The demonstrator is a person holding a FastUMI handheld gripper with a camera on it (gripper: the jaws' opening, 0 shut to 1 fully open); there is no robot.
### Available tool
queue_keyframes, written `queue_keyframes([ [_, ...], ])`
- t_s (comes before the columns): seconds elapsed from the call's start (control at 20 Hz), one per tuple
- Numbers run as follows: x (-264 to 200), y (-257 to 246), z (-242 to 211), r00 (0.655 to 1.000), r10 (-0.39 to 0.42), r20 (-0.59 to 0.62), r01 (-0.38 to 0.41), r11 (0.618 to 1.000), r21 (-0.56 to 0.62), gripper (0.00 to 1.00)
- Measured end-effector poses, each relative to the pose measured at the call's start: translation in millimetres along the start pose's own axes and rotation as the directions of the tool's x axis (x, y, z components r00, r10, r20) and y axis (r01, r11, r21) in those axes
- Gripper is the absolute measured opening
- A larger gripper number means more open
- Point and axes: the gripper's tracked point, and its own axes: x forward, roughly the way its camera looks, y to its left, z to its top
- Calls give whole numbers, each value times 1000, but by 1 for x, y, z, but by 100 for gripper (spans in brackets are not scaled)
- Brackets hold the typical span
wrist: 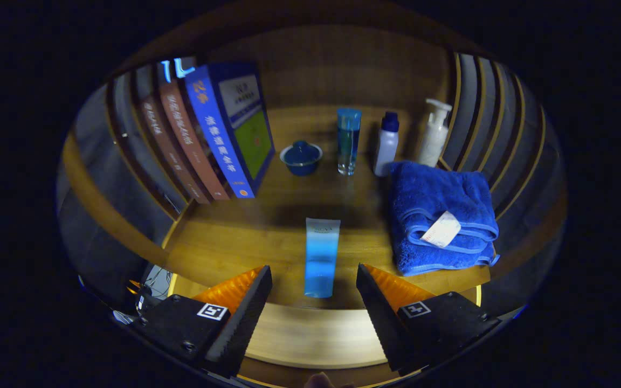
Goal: Pull open the drawer, take out the items inside it, and place them on the countertop above the cabinet.
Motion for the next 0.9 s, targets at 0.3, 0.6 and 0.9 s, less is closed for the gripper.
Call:
queue_keyframes([
  [0.3,-97,14,5,950,68,305,-61,998,-30,100],
  [0.6,-197,-2,-11,789,6,614,11,1000,-24,99],
  [0.9,-189,18,-61,767,83,636,-94,995,-17,99],
])
